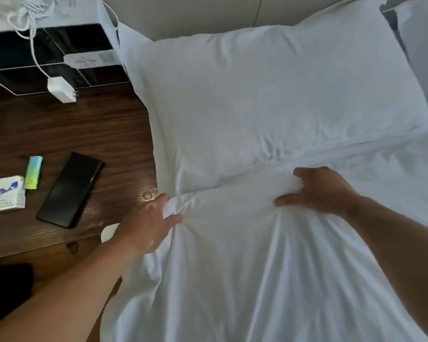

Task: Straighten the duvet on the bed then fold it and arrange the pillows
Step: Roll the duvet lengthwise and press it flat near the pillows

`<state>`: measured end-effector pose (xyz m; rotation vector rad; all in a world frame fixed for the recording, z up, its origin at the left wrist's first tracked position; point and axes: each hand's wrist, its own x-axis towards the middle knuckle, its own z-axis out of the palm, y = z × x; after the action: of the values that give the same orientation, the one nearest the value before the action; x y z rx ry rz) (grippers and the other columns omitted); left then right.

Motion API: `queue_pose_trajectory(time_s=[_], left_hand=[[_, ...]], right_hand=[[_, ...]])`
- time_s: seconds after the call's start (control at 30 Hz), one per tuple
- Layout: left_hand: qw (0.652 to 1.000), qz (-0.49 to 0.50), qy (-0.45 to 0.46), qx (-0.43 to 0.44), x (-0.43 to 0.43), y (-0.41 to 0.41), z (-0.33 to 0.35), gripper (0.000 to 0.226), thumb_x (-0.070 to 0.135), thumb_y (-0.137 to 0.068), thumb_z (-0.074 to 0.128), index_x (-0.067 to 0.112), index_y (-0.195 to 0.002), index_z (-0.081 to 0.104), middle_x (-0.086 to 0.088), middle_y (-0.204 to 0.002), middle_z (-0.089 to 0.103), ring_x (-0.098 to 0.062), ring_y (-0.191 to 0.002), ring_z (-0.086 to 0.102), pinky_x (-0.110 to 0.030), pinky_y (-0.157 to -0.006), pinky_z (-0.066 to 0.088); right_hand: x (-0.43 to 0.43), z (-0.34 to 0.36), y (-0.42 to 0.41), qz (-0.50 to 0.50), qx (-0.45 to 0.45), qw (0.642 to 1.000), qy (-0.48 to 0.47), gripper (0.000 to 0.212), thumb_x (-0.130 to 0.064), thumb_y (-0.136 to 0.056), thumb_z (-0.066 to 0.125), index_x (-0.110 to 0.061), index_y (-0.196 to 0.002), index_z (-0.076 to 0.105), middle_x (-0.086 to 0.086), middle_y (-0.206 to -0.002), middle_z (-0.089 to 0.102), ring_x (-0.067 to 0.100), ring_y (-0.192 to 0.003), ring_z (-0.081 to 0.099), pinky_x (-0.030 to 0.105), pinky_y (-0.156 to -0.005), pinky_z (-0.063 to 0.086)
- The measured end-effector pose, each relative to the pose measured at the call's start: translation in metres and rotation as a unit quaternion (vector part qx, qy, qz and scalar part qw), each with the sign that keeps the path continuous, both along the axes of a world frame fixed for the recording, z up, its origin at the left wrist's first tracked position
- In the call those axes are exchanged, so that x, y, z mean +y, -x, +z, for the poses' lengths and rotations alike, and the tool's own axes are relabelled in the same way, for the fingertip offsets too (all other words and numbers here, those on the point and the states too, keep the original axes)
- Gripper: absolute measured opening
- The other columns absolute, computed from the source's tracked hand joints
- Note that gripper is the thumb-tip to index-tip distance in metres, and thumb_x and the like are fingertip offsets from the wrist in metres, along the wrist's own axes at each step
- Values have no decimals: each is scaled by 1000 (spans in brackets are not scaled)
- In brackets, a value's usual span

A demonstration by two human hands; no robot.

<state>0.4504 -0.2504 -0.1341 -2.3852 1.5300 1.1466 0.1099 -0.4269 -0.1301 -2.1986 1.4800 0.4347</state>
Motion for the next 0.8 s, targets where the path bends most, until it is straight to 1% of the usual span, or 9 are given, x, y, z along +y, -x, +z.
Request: queue_pose_trajectory(time_s=[0.1, 0.17, 0.23, 0.33, 0.43, 0.5, 0.63, 0.7, 0.8], left_hand=[[994, -33, -21, -101, -3, 13, -4, 40, 45, -94, 61, 22, -126, 52, -6, -124, 60, -32, -117, 55, -45, -96, 48], [975, -110, 93, -169, -7, 51, -8, 47, 24, -88, 61, 17, -134, 52, -12, -134, 52, -36, -125, 48, -53, -102, 44], [947, -200, 237, -88, -15, 104, -9, 60, 18, -83, 48, 13, -142, 51, -17, -147, 45, -39, -139, 40, -61, -112, 35], [927, -323, 193, 16, -34, 168, -16, 64, 49, -97, 25, 32, -159, 22, -5, -169, 9, -28, -156, 5, -60, -123, 8], [914, -385, 121, -41, -47, 171, -51, 71, 73, -93, 0, 44, -157, -9, 12, -167, -19, -18, -155, -16, -55, -123, -4], [914, -381, 123, -66, -45, 164, -63, 68, 71, -95, 5, 46, -158, -2, 14, -169, -9, -18, -157, -5, -51, -124, 3], [947, -272, 137, -102, -65, 209, -41, 49, 44, -84, 48, 29, -128, 62, -4, -138, 55, -29, -127, 52, -52, -106, 38], [961, -218, 125, -112, -99, 257, -18, 36, 33, -84, 54, 20, -117, 60, -6, -126, 53, -30, -118, 52, -46, -101, 40], [936, -289, 201, -15, -153, 347, 8, 36, 33, -91, 49, 16, -123, 55, -5, -131, 50, -29, -119, 50, -41, -101, 40]], right_hand=[[-2, -10, 4, -38, -18, 999, 23, 76, -98, -45, 61, -29, -77, 56, -9, -76, 65, 21, -83, 63, 36, -74, 49], [10, -29, 2, -11, 33, 999, 18, 83, -98, -53, 55, -35, -107, 63, -6, -104, 69, 23, -106, 63, 39, -90, 44], [19, -39, -1, 2, 53, 998, 23, 90, -94, -59, 52, -36, -128, 55, -4, -123, 62, 21, -120, 55, 43, -104, 34], [25, -19, 18, -28, -10, 995, 97, 81, -83, -72, 53, -35, -137, 48, -2, -141, 51, 23, -135, 43, 51, -118, 22], [40, -1, 88, -109, 28, 986, 122, 80, -77, -84, 48, -36, -151, 31, -1, -162, 28, 24, -150, 22, 58, -122, 9], [66, 4, 148, -200, 69, 971, 114, 82, -78, -87, 38, -38, -156, 20, -1, -168, 13, 23, -154, 8, 58, -122, 5], [130, 0, 207, -288, 68, 948, 120, 82, -79, -88, 22, -36, -158, 20, -1, -169, 11, 22, -155, 7, 56, -123, 8], [138, -2, 210, -327, 42, 936, 124, 84, -78, -86, 25, -34, -157, 26, 1, -168, 17, 23, -155, 12, 56, -122, 10], [135, -6, 217, -384, 4, 912, 144, 87, -77, -85, 29, -28, -156, 29, 4, -167, 20, 23, -154, 16, 54, -123, 10]])
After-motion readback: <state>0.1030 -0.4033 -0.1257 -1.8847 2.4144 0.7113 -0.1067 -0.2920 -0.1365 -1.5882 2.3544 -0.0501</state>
